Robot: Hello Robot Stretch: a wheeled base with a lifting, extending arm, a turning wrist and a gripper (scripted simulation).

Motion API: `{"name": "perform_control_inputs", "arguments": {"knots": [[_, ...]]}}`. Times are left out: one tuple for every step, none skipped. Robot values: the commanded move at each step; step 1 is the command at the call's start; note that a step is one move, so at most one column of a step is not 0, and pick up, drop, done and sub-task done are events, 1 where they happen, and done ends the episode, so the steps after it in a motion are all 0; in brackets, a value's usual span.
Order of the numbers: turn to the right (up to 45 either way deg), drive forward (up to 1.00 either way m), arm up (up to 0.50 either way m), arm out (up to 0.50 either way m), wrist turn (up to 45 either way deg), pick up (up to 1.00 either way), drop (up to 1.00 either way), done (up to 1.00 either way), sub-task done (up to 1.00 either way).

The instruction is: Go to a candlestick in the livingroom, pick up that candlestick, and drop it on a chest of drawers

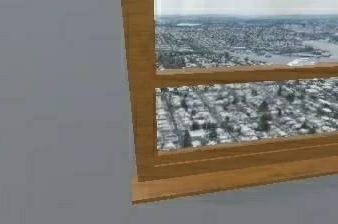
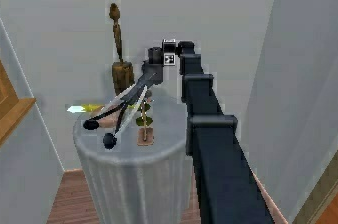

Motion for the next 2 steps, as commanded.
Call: {"name": "perform_control_inputs", "arguments": {"knots": [[0.0,0.0,0.0,0.0,45.0,0.0,0.0,0.0,0.0],[0.0,0.0,0.0,0.0,45.0,0.0,0.0,0.0,0.0]]}}
